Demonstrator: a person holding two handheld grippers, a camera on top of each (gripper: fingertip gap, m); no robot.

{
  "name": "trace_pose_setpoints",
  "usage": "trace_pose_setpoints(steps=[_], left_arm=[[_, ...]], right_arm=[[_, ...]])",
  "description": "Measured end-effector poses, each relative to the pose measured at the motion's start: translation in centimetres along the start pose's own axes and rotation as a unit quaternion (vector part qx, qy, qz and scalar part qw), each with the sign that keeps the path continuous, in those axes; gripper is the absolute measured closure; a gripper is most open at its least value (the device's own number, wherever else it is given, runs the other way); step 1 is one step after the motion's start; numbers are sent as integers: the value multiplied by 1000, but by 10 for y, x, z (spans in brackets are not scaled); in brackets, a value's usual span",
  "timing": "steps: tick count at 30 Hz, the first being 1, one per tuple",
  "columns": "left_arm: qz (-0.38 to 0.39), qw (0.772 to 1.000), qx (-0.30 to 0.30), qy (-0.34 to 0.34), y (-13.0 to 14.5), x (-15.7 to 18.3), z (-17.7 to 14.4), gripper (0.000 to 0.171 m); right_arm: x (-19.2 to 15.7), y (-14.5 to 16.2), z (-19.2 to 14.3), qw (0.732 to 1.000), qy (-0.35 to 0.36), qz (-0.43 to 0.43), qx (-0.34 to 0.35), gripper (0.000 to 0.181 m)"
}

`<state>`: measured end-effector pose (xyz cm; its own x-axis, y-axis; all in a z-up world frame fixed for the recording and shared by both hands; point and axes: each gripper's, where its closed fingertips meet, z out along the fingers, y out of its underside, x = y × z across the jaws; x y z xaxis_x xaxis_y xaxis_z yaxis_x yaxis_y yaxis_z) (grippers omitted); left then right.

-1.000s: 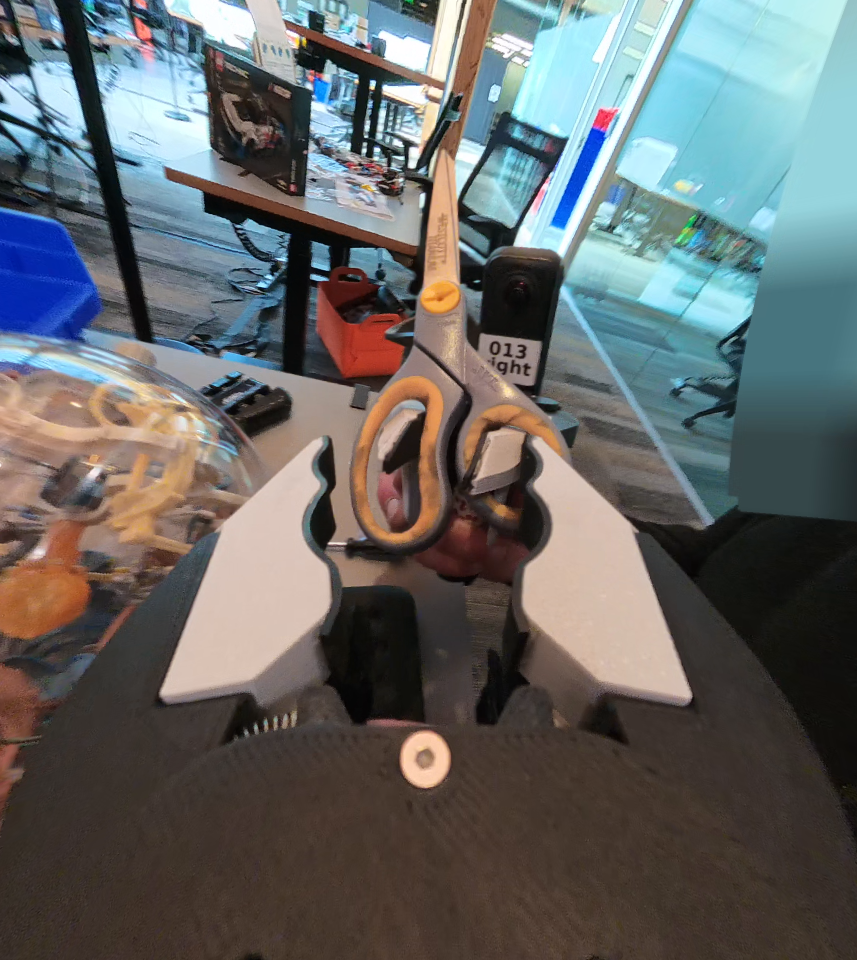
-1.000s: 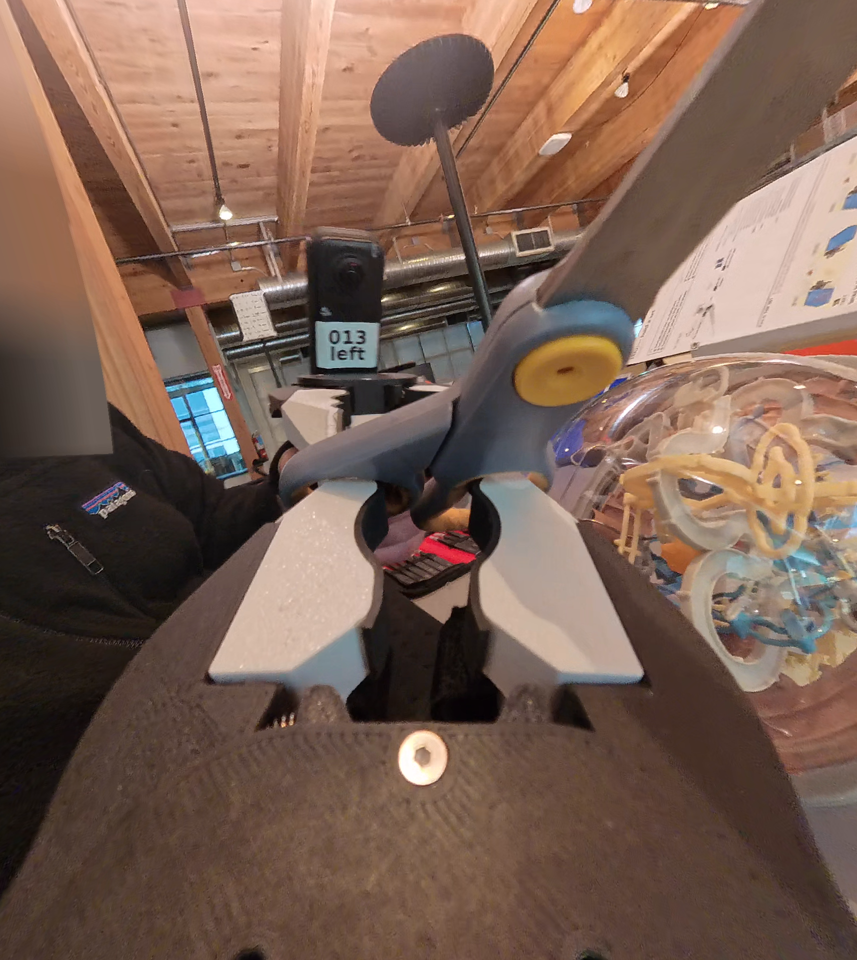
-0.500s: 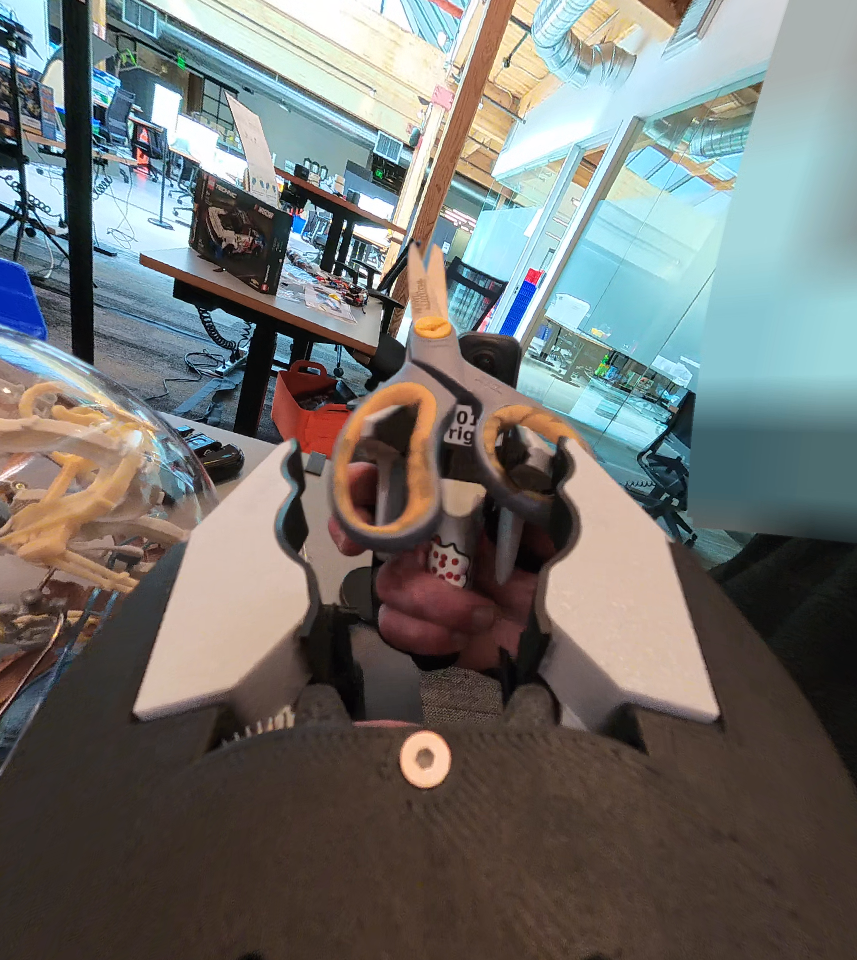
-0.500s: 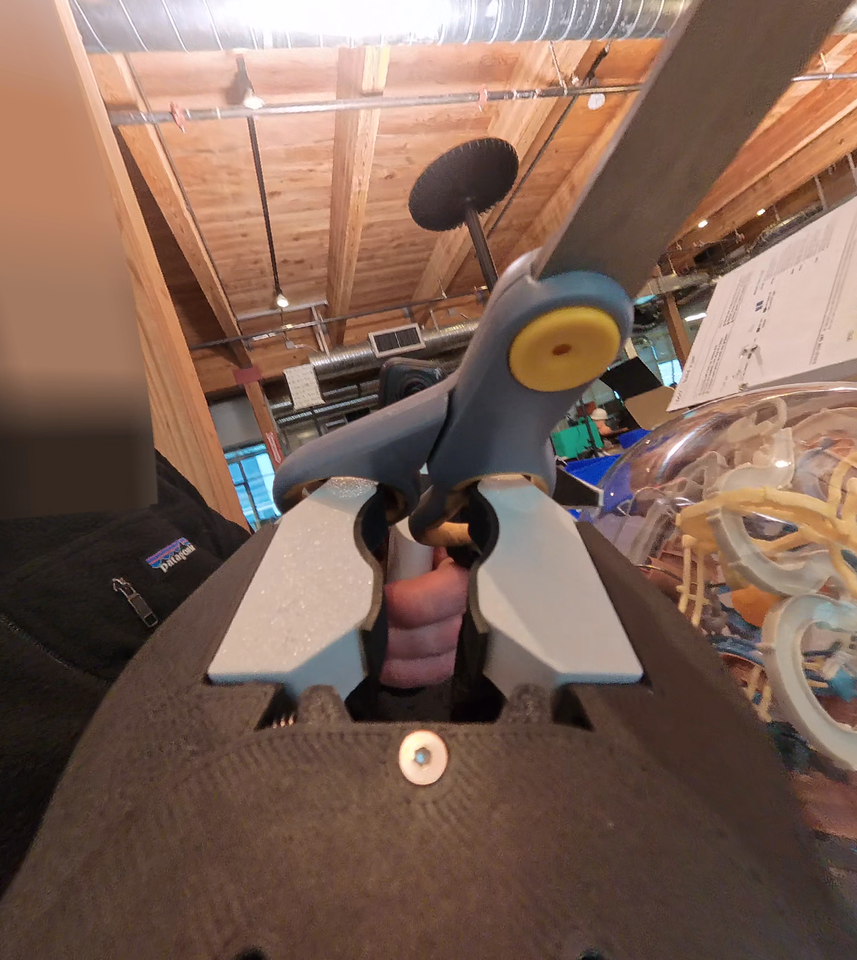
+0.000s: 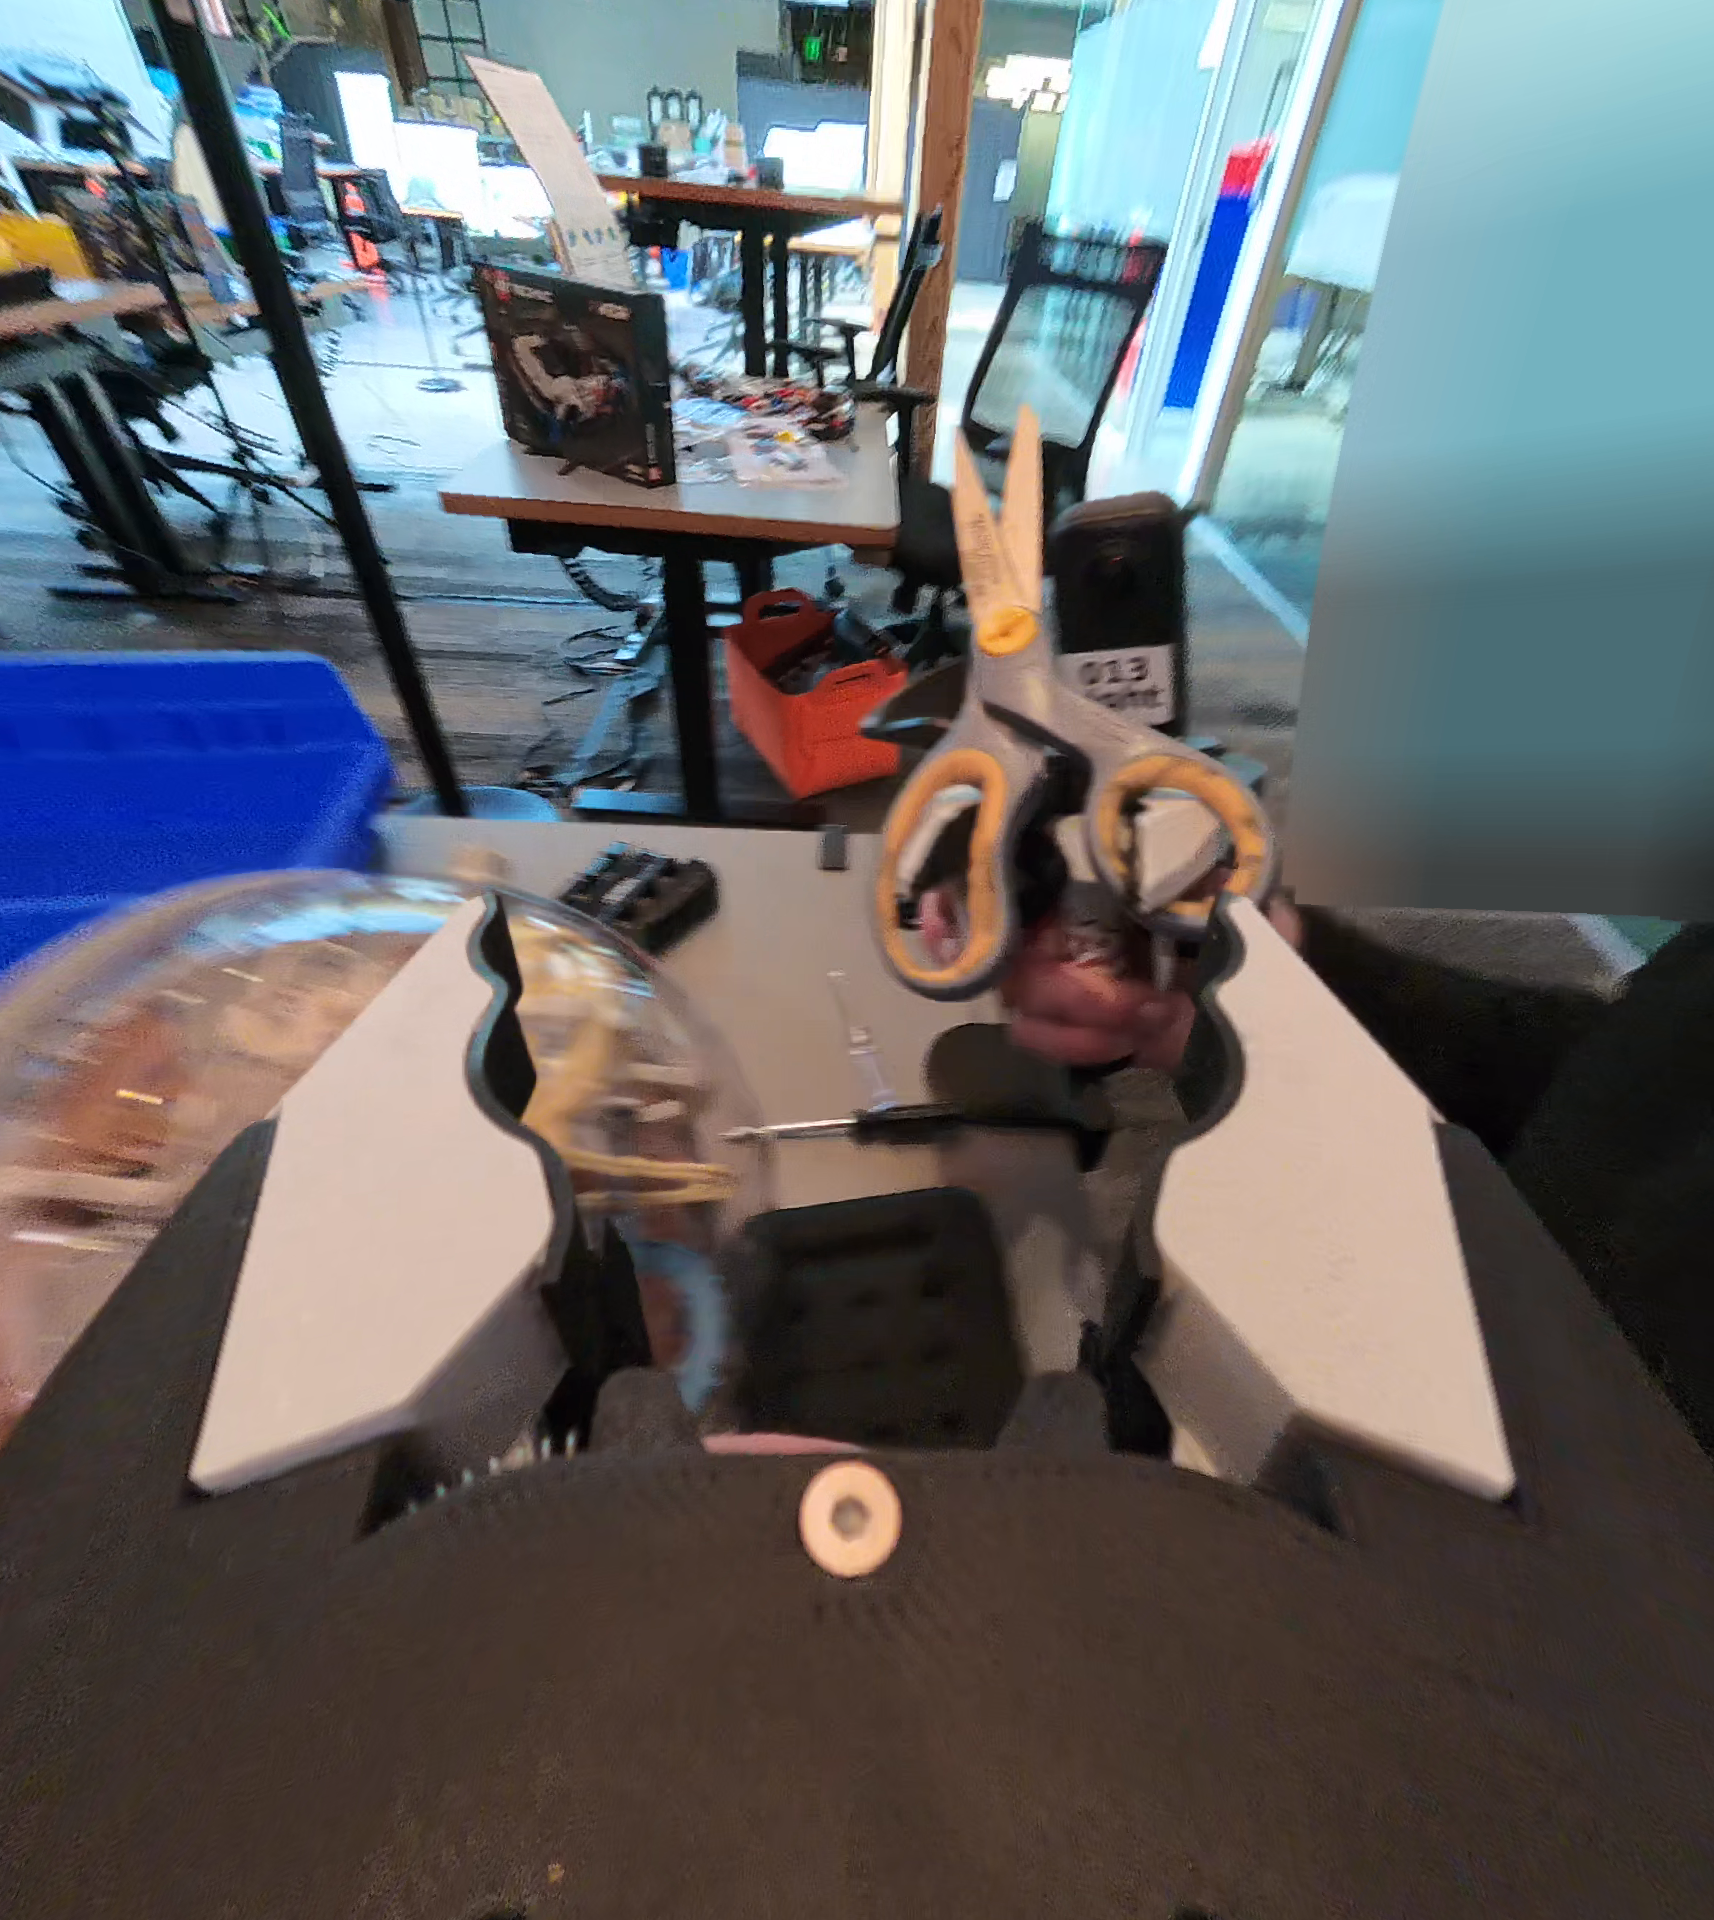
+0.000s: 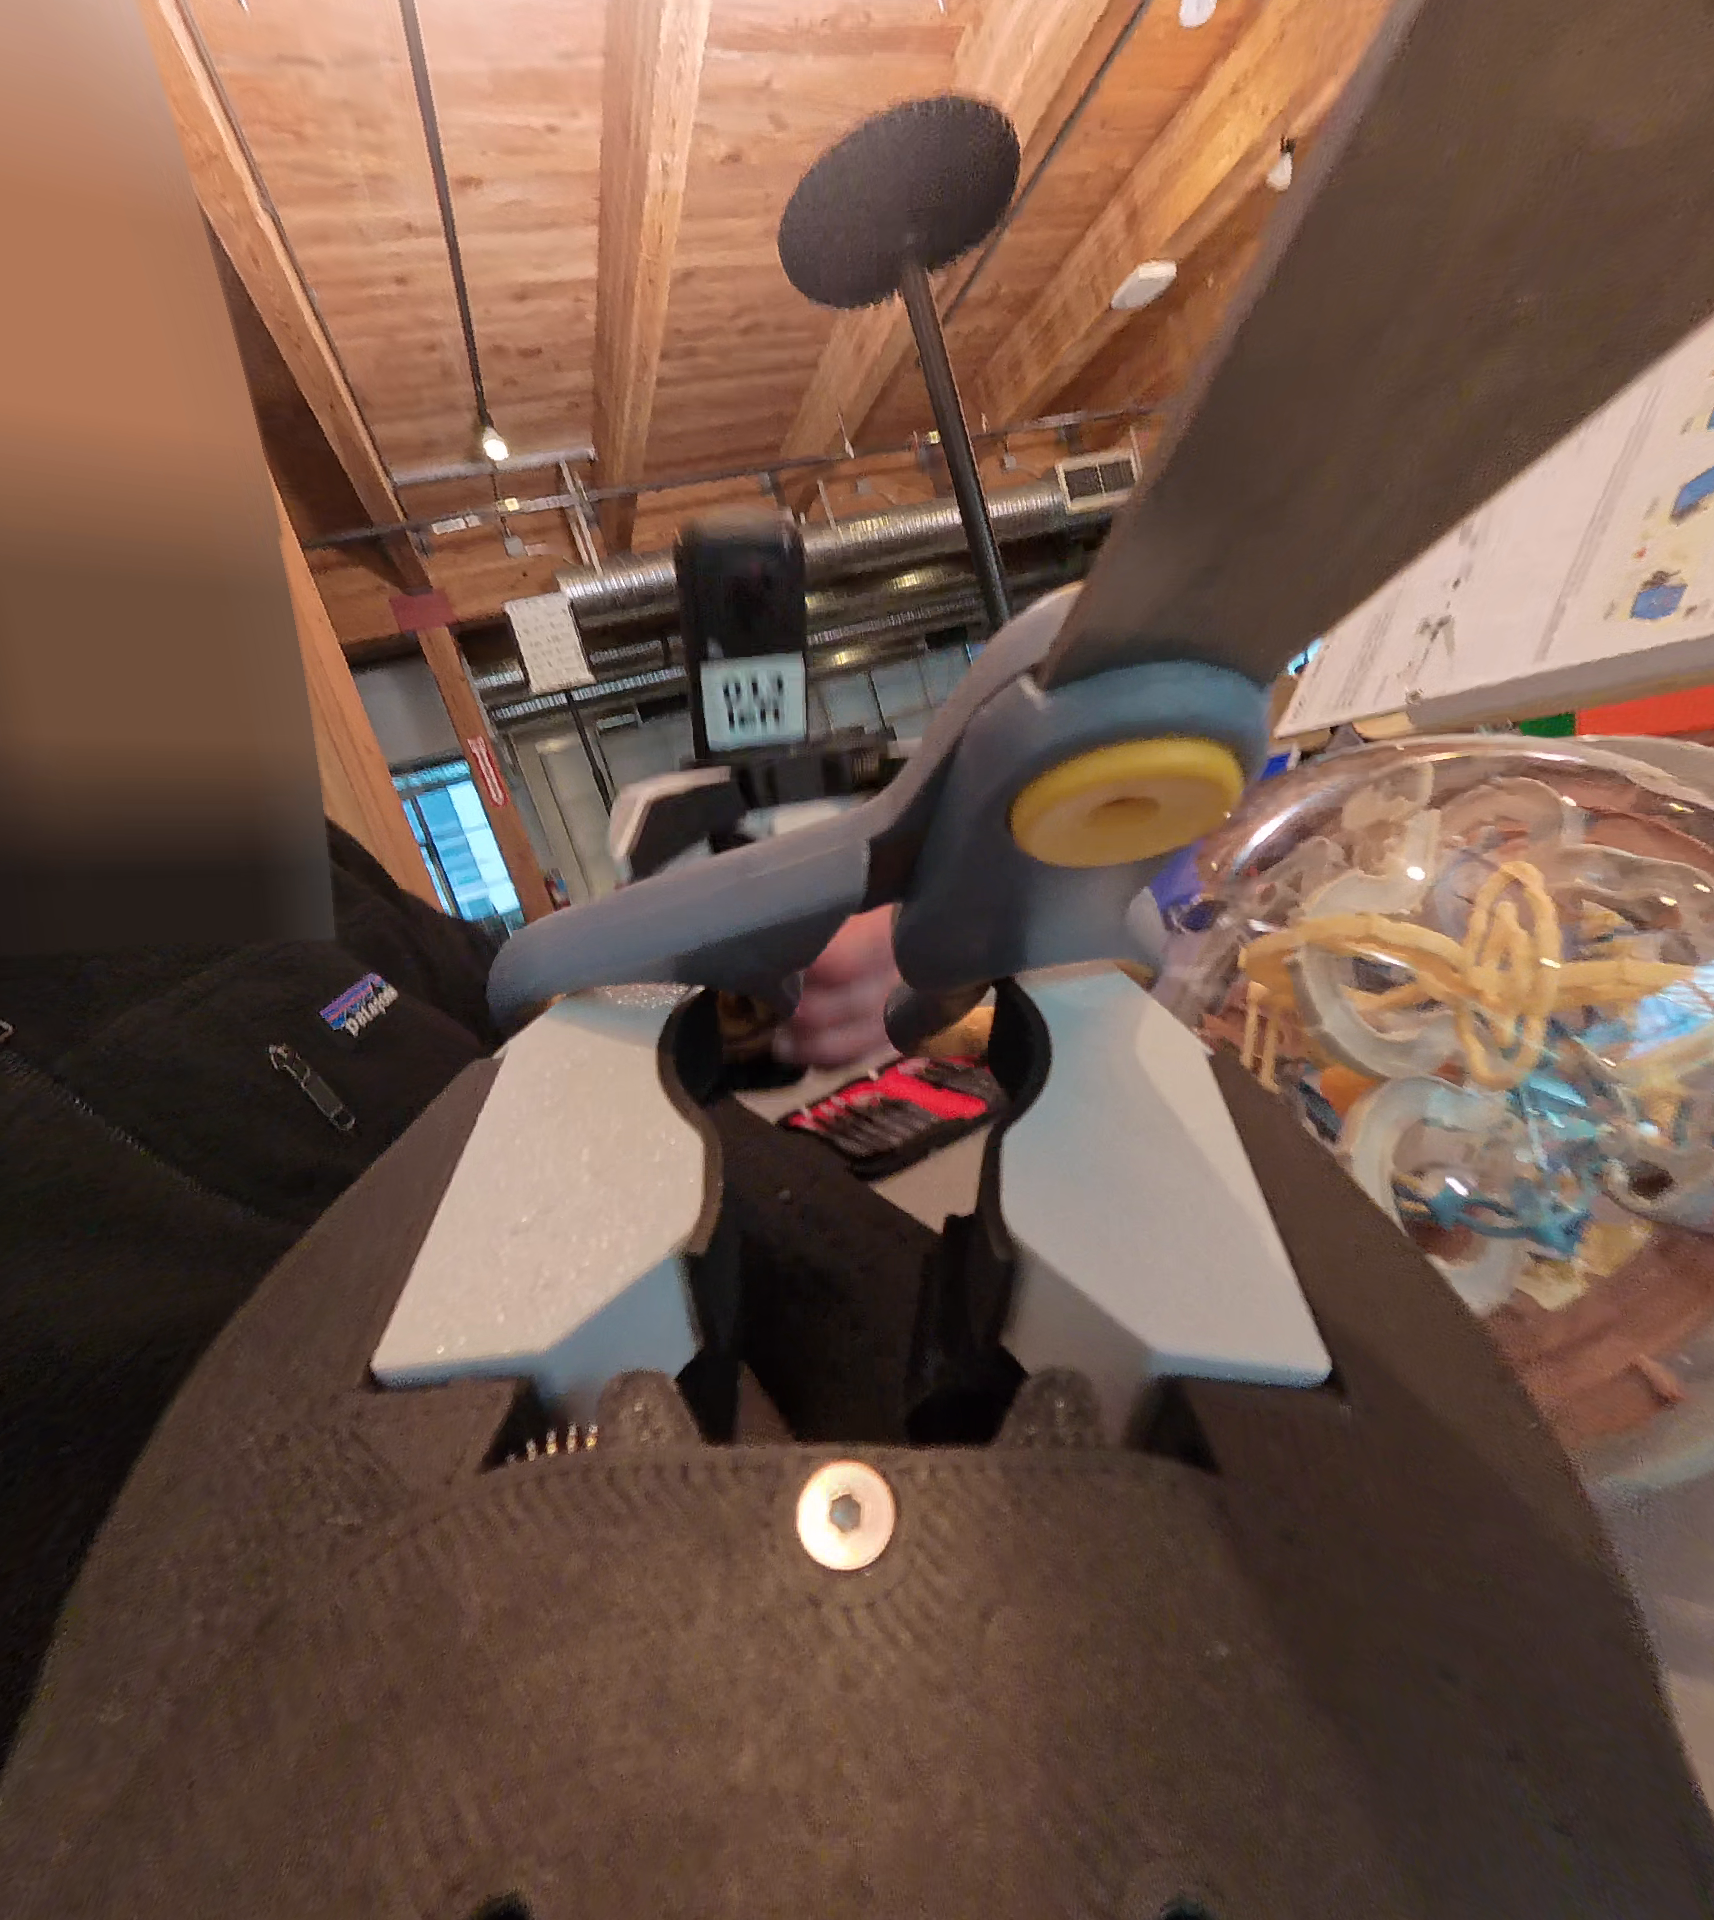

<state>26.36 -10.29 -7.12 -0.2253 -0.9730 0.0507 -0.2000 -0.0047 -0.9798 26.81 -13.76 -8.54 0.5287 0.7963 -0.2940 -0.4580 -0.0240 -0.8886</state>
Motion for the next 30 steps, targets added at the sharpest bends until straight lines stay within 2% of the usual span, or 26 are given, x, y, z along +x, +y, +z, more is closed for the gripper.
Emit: trace_pose_setpoints(steps=[3, 5, 7, 9, 11, 12, 16, 18, 20, 21, 23, 30], left_arm=[[100, 993, -58, -29, -32, -47, -7, 47], [135, 981, -135, -30, -34, -84, 3, 41], [136, 965, -226, 15, -21, -109, 15, 44], [153, 942, -297, 26, -8, -146, 28, 46], [99, 906, -401, 94, 26, -162, 30, 43], [71, 893, -425, 130, 35, -166, 33, 36], [-12, 839, -475, 266, 58, -157, 32, 40], [-54, 807, -500, 311, 69, -145, 27, 36], [-61, 789, -511, 336, 78, -132, 23, 28], [-56, 788, -509, 341, 80, -126, 20, 25], [-41, 803, -490, 338, 78, -116, 18, 24], [-52, 854, -453, 250, 74, -104, -4, 23]], right_arm=[[17, 13, -20, 994, 59, -27, -93, 135], [19, 27, -34, 986, 60, -10, -156, 135], [21, 39, -45, 978, 68, 6, -196, 136], [19, 56, -52, 968, 66, 32, -239, 136], [18, 70, -55, 959, 64, 55, -269, 137], [17, 80, -57, 953, 58, 67, -291, 138], [12, 109, -62, 924, 35, 111, -364, 139], [9, 118, -62, 913, 22, 135, -385, 139], [8, 128, -63, 899, 14, 156, -410, 139], [7, 132, -64, 893, 9, 166, -419, 139], [7, 139, -64, 883, 6, 180, -434, 141], [16, 145, -64, 863, 20, 182, -471, 143]])
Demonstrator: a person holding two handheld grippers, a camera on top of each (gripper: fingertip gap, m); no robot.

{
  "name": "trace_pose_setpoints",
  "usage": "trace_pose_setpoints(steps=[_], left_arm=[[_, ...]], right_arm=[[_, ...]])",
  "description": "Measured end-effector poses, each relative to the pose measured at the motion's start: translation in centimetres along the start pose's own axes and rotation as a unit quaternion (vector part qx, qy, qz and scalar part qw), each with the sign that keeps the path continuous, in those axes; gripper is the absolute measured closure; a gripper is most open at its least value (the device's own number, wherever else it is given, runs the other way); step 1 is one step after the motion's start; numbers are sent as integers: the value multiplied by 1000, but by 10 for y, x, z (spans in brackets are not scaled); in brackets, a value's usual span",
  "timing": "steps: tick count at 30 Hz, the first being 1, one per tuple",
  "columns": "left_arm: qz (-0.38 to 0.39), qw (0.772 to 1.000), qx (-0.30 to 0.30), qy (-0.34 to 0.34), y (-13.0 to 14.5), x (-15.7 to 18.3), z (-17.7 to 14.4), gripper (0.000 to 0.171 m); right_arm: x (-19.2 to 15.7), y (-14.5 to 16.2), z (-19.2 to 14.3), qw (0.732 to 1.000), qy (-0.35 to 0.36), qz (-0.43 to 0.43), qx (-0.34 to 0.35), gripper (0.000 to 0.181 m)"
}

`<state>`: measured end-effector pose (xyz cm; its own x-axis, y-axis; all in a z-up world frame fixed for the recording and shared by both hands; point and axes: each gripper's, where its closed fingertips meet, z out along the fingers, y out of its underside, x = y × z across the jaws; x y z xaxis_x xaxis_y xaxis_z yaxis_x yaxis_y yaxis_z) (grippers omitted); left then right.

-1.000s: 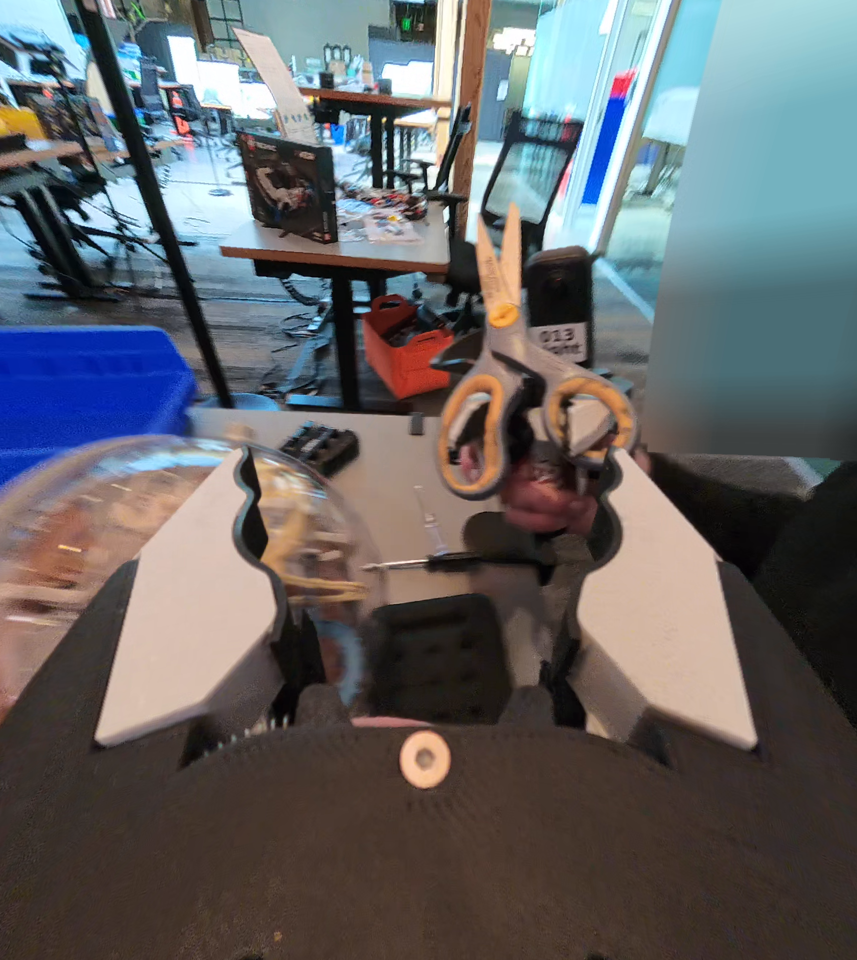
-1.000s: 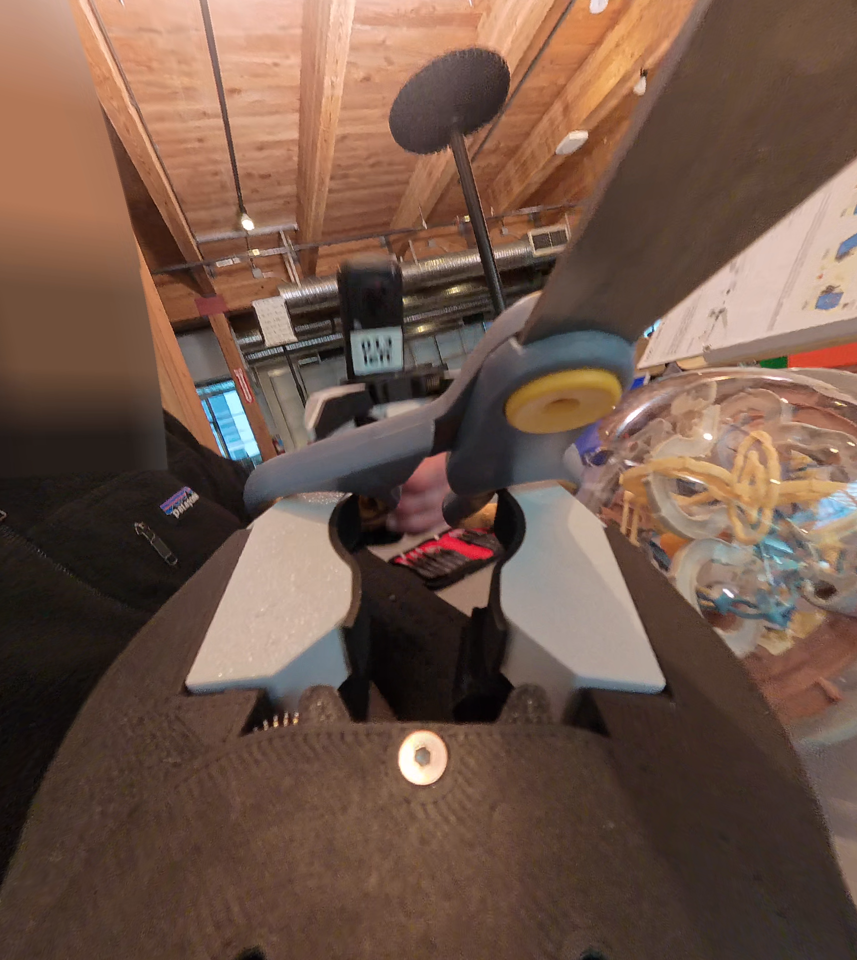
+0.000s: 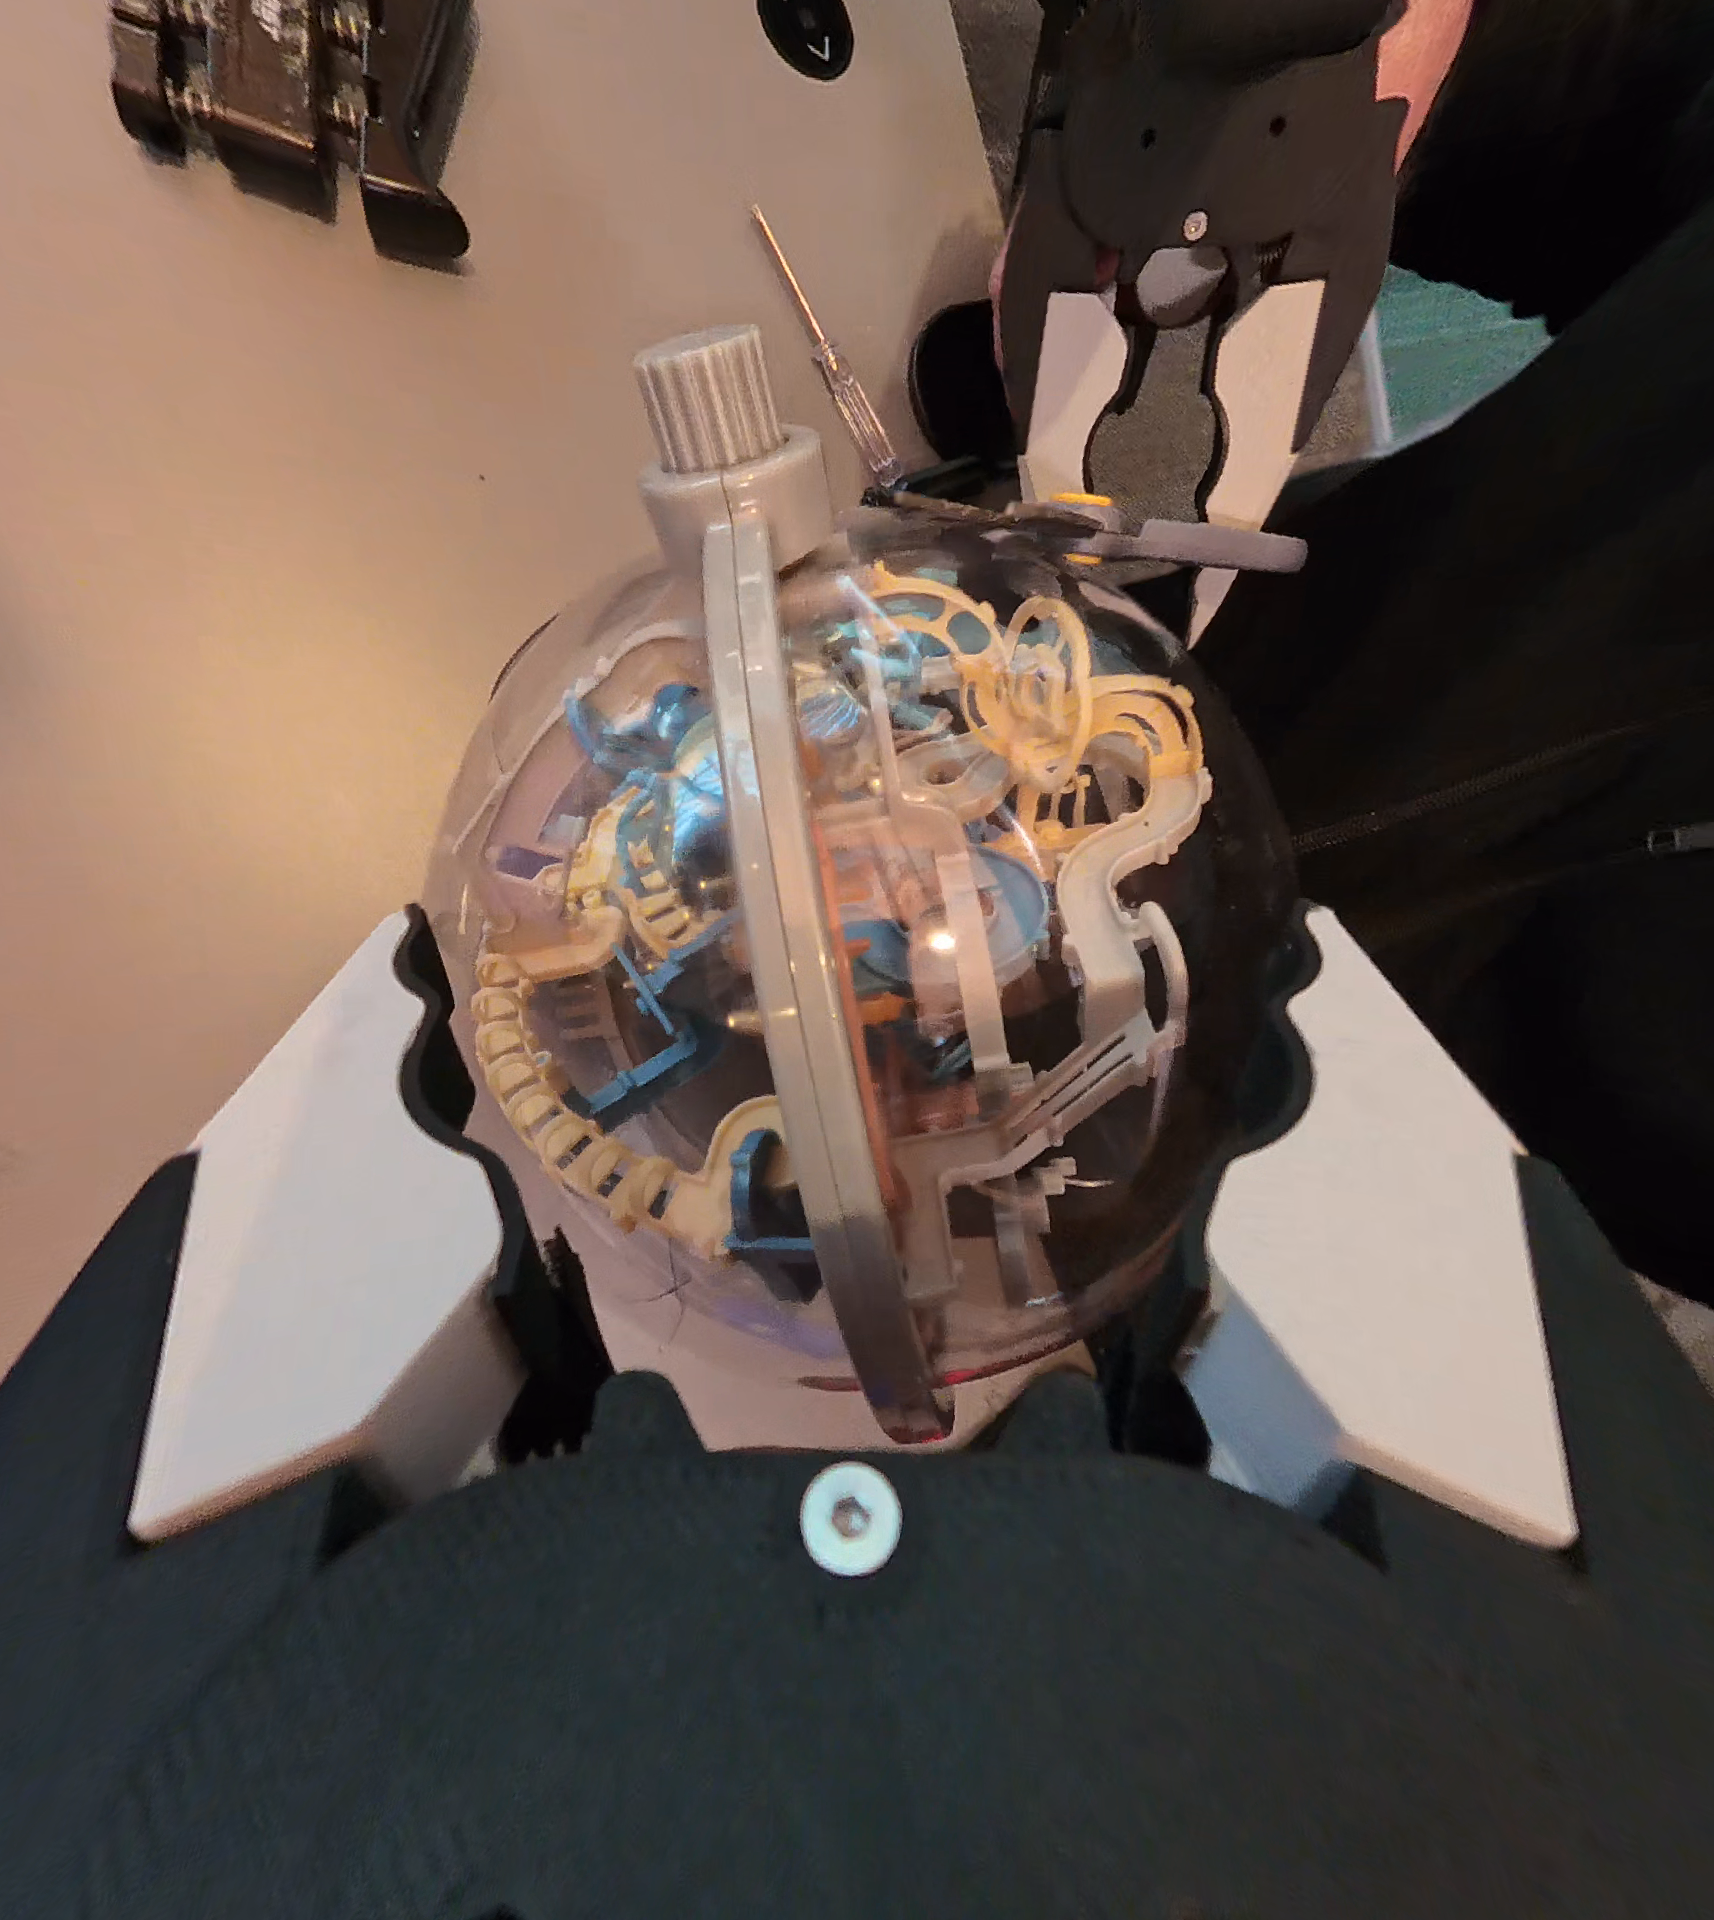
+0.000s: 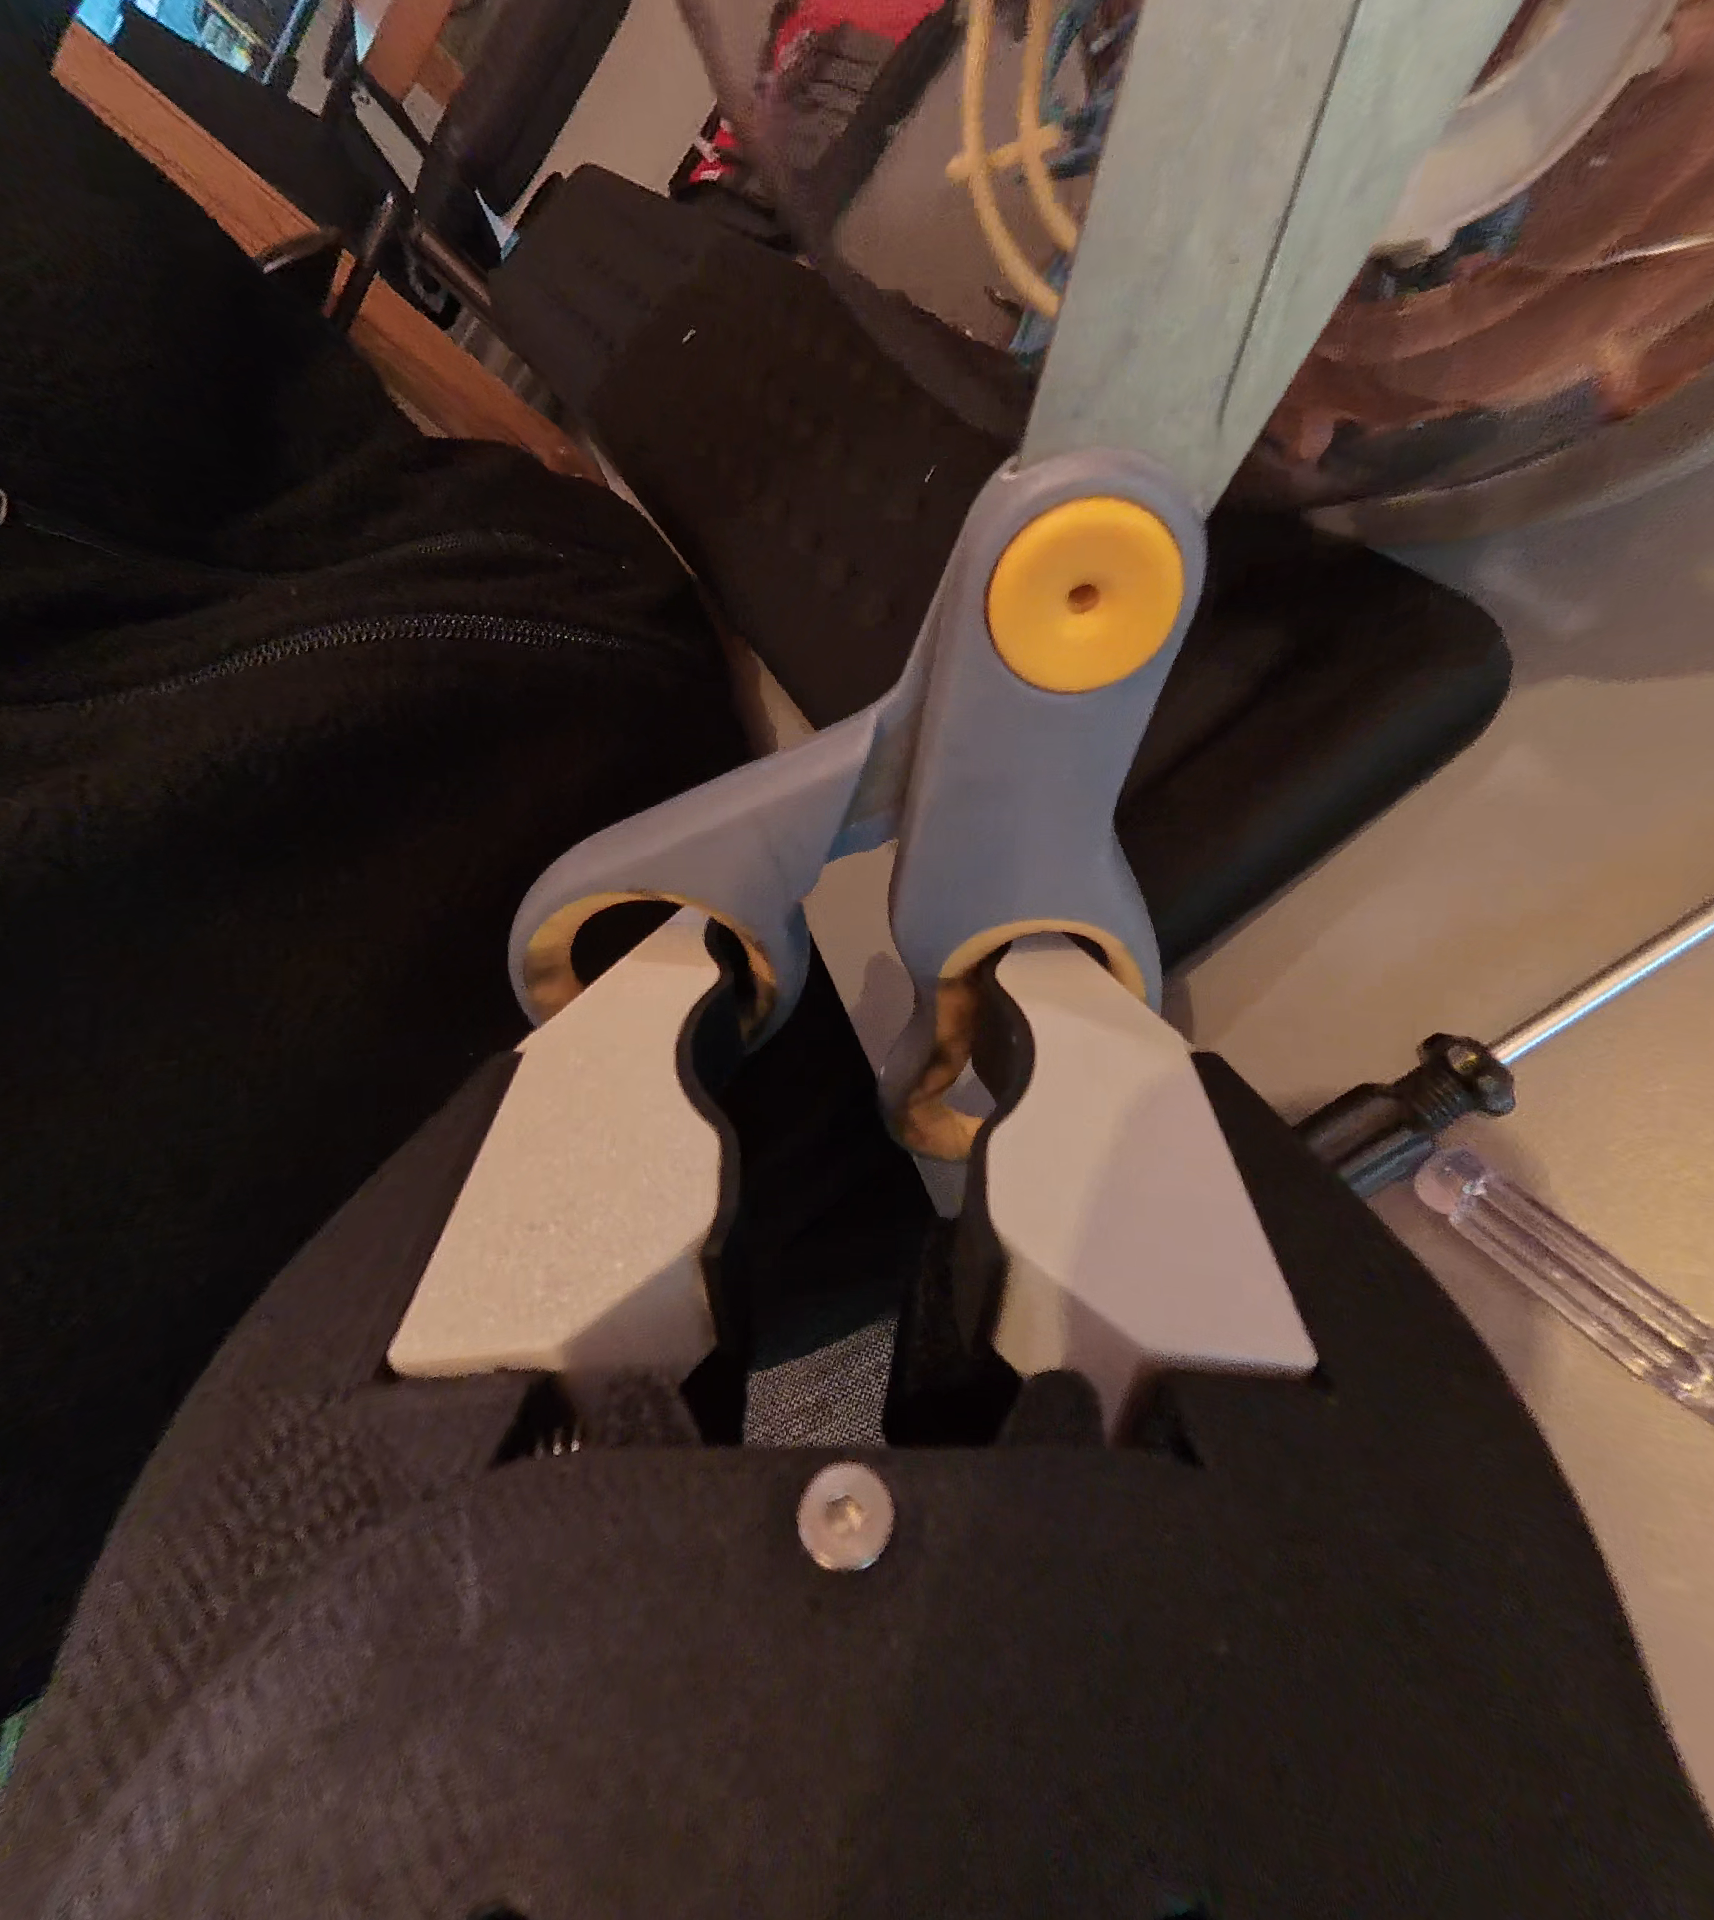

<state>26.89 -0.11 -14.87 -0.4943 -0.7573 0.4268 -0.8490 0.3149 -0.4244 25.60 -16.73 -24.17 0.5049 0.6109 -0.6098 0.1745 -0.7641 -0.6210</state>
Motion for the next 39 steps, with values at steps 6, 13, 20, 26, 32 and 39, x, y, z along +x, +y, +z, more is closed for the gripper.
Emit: trace_pose_setpoints(steps=[6, 13, 20, 26, 32, 39], left_arm=[[3, 996, 40, -84, 1, 23, 0, 23], [51, 985, 13, -166, -3, 46, 7, 23], [62, 976, 17, -206, 3, 49, 6, 22], [76, 976, 16, -204, 9, 53, 2, 24], [87, 982, 7, -169, 16, 56, -9, 32], [124, 985, 6, -119, 20, 49, -13, 32]], right_arm=[[-1, 7, -5, 999, 10, 5, -49, 143], [-10, 24, -28, 990, 9, 12, -139, 147], [-11, 24, -31, 985, 22, 1, -169, 147], [-12, 20, -25, 987, 25, -4, -159, 148], [-10, 13, -12, 990, 66, -14, -126, 149], [-2, 11, -16, 986, 82, -6, -142, 149]])
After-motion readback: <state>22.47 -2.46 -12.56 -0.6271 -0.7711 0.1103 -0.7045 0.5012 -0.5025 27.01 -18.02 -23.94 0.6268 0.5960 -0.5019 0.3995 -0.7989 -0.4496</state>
